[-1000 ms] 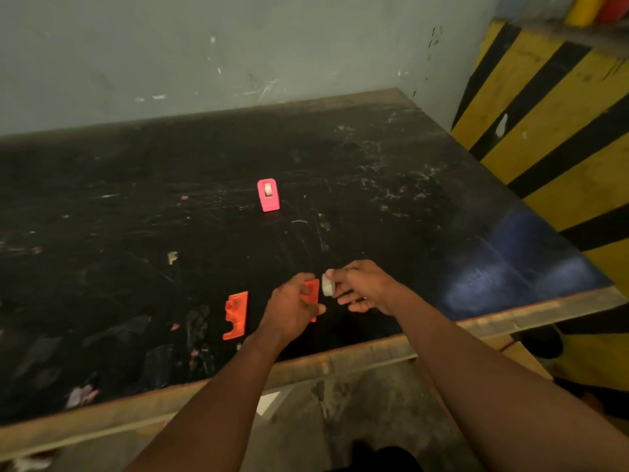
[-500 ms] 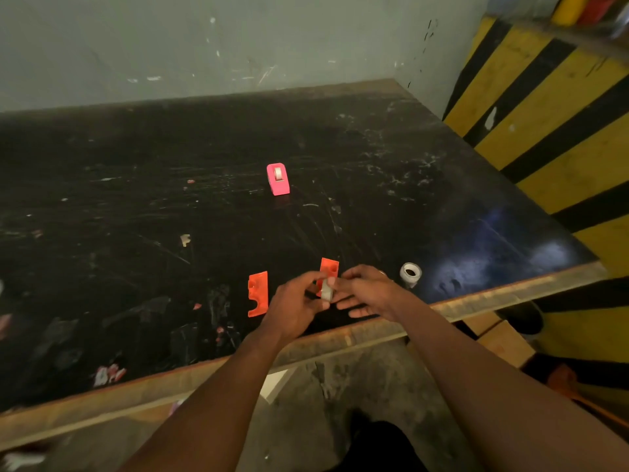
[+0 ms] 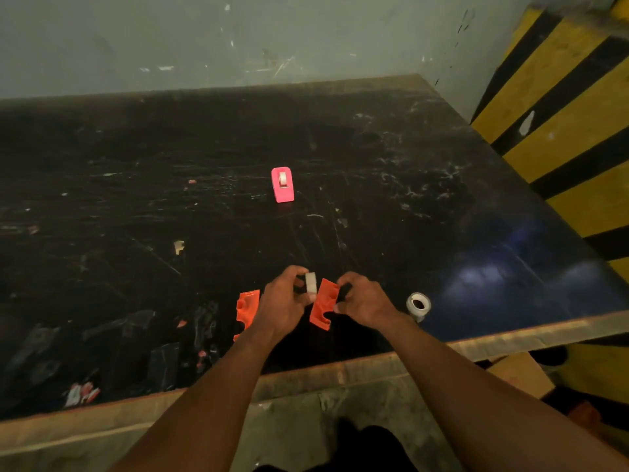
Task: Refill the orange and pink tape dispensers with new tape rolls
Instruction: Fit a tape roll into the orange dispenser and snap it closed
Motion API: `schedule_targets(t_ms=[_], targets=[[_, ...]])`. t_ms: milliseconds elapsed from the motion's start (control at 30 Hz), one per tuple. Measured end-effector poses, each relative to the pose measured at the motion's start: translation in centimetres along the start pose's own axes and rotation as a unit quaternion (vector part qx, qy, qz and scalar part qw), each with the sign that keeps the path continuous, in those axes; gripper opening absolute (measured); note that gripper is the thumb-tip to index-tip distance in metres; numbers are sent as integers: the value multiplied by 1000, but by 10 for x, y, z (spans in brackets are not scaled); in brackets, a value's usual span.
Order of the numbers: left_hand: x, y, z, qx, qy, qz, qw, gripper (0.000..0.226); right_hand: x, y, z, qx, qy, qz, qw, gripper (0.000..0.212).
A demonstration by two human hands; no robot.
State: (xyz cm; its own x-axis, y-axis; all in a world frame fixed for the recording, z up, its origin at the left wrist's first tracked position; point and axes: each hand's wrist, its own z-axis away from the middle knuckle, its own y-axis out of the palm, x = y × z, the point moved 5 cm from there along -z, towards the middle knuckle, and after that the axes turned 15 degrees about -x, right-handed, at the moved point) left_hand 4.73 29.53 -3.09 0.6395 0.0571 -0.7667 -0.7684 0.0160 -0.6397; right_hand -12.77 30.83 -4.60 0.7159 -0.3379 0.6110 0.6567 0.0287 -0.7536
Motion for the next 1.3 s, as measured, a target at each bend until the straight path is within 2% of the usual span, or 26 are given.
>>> schedule_targets(t_ms=[133,267,367,500,733,900,1300], targets=[[0,5,-5,-16,-20,-17,1000,48,0,13,-14,2,-40,26,999,40],[1,10,-2,-34,-40,-22,998,47,-5,18,-23,-2,-75,51,996,23],[1,10,-1,-54,-58,-2,997,46,-6,14,-25,-13,-72,30,997,16],[1,9,3,-90,-73,14,993,44,-5,5,-26,-44,-67,-22,997,20],[2,-2,4,-78,-53,8,996,44,3,-4,-18,-15,-62,-34,997,18],[6,-20,8,-60,-48,18,997,44,23,-8,-6,-24,-74,-33,996,19],[28,-63,7,-42,-20,44,998,46,52,12,20,-58,-5,-79,995,18]])
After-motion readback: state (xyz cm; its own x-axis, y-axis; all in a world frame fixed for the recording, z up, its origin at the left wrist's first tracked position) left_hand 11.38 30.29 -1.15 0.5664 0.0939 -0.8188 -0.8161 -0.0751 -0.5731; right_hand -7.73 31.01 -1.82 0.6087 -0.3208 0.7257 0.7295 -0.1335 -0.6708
